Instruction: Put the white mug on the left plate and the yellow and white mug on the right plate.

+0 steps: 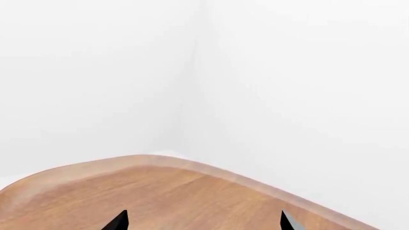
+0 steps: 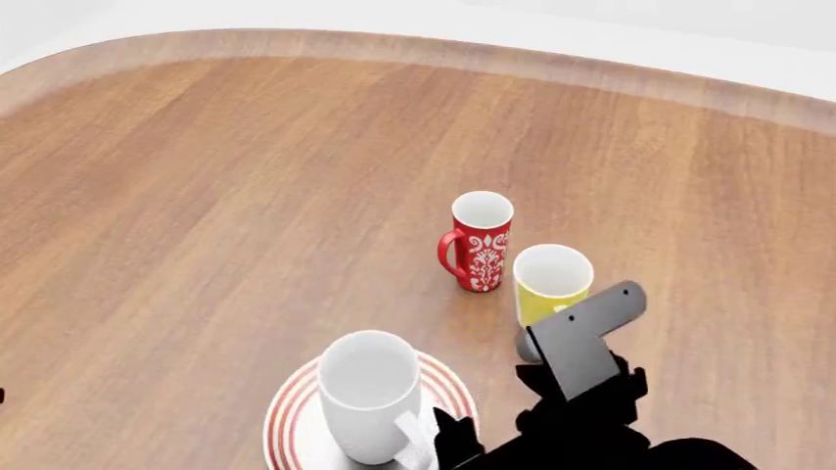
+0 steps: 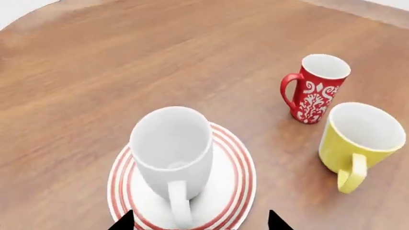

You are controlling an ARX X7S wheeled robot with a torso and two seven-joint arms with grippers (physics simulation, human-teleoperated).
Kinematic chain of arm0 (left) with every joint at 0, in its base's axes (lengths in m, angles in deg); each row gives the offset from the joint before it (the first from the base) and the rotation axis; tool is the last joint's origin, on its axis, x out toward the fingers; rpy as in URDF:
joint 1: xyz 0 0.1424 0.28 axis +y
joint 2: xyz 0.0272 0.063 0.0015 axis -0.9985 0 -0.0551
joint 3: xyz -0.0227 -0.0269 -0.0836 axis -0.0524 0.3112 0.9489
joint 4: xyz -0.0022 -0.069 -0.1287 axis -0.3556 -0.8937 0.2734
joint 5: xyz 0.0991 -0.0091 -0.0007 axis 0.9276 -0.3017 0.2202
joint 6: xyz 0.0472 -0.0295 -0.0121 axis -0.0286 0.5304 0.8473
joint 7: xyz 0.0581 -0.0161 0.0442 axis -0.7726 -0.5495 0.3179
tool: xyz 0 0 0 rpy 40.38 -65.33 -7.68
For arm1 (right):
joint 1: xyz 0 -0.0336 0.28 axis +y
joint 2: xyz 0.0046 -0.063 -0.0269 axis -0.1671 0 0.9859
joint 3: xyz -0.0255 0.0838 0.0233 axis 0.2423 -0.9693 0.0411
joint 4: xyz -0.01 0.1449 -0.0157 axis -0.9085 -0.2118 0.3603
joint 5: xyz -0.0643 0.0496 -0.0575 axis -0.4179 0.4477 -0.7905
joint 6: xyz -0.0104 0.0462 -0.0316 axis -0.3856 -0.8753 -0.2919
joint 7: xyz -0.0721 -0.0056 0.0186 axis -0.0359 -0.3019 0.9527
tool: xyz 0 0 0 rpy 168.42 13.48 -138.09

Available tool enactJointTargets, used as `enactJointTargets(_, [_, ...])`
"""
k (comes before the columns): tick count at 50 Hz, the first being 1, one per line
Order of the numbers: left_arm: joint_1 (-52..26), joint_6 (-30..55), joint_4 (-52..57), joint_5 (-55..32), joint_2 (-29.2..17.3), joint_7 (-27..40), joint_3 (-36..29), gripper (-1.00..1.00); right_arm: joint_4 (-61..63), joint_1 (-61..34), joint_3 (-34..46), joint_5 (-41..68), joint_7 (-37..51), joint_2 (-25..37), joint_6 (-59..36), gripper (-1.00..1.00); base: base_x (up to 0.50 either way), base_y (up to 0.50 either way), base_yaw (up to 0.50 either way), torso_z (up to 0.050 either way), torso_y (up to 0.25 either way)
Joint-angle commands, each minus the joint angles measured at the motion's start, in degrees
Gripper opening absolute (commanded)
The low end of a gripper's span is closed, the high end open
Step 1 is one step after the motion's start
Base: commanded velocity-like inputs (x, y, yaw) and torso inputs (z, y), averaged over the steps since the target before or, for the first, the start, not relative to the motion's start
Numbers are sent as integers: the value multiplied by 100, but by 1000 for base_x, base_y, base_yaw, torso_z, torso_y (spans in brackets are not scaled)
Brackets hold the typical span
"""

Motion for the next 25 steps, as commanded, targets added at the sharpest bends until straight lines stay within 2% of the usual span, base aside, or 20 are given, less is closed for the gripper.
enactJointTargets(1, [-13, -1, 32, 19, -18, 16, -58, 100, 798, 564, -606, 114, 59, 279, 884, 100, 0, 0, 0, 0, 0])
enactJointTargets(10, [8, 11, 95, -33, -44, 42, -43, 100, 1040, 821, -1229, 108, 285, 74, 1907, 100, 0, 0, 0, 0, 0])
enactJointTargets(17, [-7, 5, 78, -58, -34, 64, -46, 100, 463, 483, -1352, -50, 718, -251, 1956, 100, 0, 0, 0, 0, 0])
enactJointTargets(22, [17, -21, 96, -3, -32, 56, -104, 100, 0, 227, -1906, 196, 1309, -623, 1979, 100, 0, 0, 0, 0, 0])
enactJointTargets(25, [8, -37, 67, -5, -32, 50, -100, 100, -142, 131, -1841, 32, 1523, -662, 1917, 100, 0, 0, 0, 0, 0])
